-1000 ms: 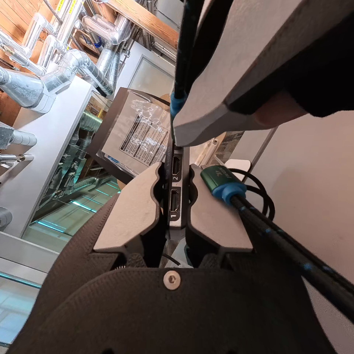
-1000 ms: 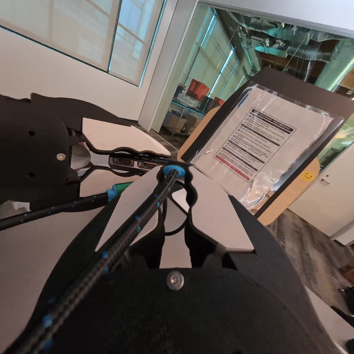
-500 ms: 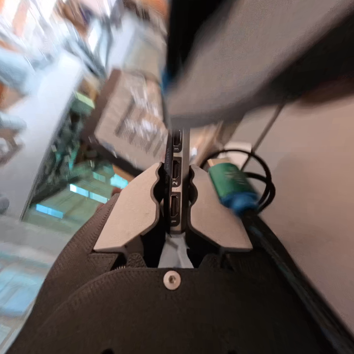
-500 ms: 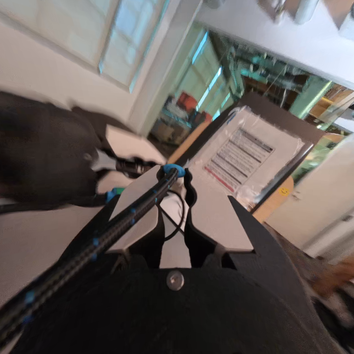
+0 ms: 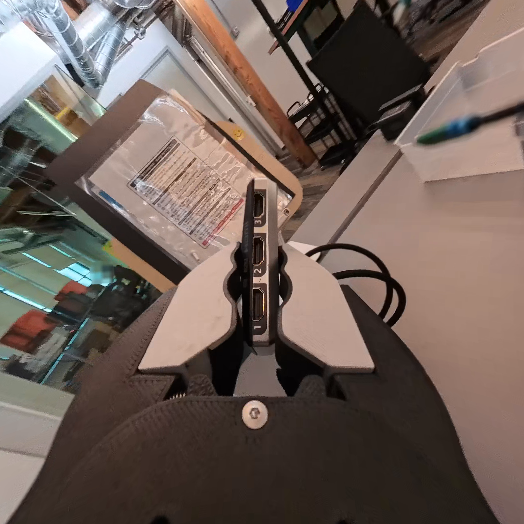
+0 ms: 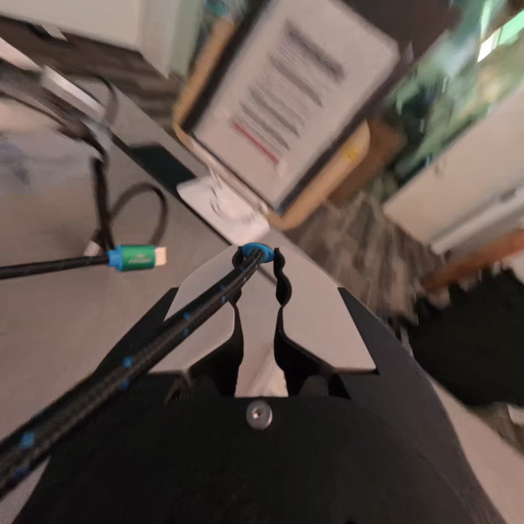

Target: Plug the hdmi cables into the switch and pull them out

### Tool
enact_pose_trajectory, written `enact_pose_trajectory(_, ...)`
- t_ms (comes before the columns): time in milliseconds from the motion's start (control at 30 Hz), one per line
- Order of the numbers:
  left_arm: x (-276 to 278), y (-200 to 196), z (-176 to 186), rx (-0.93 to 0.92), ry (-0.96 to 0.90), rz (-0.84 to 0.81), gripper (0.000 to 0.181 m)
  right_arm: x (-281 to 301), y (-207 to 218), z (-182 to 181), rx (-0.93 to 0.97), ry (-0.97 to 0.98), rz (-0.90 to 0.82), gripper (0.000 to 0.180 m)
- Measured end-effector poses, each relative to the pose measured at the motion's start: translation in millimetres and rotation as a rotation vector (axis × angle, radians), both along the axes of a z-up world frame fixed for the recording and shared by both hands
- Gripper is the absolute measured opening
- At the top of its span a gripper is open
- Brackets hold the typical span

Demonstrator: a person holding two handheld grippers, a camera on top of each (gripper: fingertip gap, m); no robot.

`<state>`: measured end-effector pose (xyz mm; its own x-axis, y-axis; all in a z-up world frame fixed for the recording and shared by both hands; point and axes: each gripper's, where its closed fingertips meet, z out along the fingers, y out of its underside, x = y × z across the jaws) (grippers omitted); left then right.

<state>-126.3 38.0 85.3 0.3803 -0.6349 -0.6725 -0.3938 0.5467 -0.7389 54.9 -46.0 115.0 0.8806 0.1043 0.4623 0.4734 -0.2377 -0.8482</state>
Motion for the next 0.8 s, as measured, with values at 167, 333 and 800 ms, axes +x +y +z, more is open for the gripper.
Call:
enact_pose_trajectory(167, 0.7, -8.9, 5.8, -0.028, -0.013, -0.048, 0.022, 154.6, -90.6, -65.1, -0.337, 0.195, -0.461, 0.021)
enact_pose_trajectory(333, 6.1, -12.0, 0.3, -0.001, 0.028, -0.038, 0.022, 226.6, -134.8, -139.4, -0.555, 0.336, -0.718, 0.022)
enact_pose_trajectory(800, 7.8, -14.0, -2.6, -0.025, 0.035, -0.050, 0.022, 226.6, -166.2, -237.1, -0.974, 0.523, -0.785, 0.040)
